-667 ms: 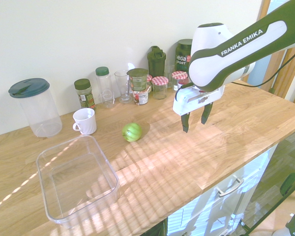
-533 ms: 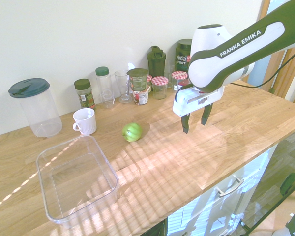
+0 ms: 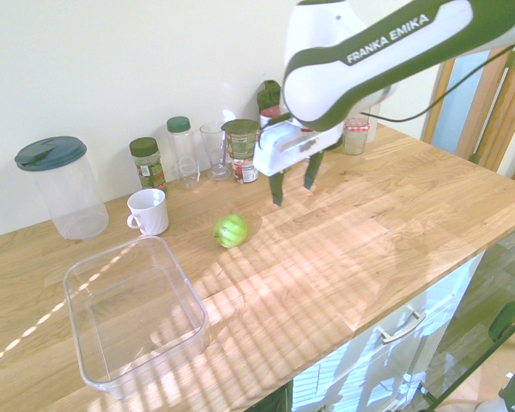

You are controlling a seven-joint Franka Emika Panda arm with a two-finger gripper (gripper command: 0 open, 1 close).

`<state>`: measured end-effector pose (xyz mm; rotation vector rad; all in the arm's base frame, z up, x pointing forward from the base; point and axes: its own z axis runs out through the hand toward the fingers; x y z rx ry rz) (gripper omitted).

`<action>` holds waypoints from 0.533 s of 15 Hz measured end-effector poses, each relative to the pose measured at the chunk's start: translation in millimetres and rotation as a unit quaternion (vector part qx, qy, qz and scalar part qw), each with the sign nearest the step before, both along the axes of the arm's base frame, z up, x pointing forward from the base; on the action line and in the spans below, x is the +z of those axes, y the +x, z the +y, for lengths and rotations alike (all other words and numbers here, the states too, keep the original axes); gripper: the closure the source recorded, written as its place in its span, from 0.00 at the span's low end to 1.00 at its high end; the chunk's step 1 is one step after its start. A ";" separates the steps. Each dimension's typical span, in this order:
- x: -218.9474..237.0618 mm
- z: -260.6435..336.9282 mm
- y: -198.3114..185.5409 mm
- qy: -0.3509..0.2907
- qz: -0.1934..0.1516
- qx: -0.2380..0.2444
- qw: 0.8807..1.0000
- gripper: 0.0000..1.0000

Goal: Put the apple into the container

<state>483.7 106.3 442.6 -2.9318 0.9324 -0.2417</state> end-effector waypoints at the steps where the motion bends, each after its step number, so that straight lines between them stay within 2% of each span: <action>1: 0.8 21.0 11.7 0.001 -0.001 0.019 1.000 0.00; 5: -12.9 80.4 52.3 -0.015 0.022 0.101 0.995 0.00; 8: -37.9 104.3 58.4 -0.032 0.056 0.151 0.987 0.00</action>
